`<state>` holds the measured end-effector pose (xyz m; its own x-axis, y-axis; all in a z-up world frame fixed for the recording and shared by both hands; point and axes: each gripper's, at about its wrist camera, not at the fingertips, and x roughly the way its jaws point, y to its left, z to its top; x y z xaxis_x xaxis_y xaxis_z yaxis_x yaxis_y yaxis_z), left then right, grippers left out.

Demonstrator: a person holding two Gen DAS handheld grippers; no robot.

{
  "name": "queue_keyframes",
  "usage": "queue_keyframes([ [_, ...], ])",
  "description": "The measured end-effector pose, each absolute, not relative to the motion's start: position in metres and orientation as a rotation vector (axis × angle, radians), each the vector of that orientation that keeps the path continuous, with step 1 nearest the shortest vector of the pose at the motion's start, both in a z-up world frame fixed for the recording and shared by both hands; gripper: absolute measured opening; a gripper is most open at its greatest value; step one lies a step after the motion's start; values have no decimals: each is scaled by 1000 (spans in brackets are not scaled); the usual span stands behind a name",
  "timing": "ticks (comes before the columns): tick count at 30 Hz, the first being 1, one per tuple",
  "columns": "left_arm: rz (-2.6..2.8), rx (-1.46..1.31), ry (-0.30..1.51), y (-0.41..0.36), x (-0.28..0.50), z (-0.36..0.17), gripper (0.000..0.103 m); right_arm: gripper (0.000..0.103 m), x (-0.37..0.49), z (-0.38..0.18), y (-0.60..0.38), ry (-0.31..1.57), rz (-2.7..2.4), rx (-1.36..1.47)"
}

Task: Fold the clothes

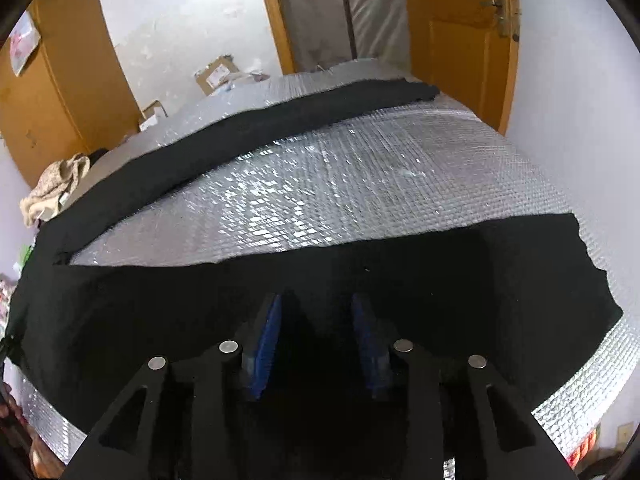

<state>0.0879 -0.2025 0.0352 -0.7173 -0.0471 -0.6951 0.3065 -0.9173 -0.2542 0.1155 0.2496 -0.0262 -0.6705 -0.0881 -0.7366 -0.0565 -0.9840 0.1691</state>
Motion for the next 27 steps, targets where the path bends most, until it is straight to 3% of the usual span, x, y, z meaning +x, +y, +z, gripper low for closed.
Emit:
queue_keyframes([
  [4,-2663,1087,652,-212,90,38,7,32,118,-9,233,-245,-2832,1130],
  [15,-2653,1002,579,-214,96,56,7,28,116,10,182,-243,-2650,975],
  [27,-2734,1050,420,-168,62,62,7,28,116,1,128,-77,-2559,999],
])
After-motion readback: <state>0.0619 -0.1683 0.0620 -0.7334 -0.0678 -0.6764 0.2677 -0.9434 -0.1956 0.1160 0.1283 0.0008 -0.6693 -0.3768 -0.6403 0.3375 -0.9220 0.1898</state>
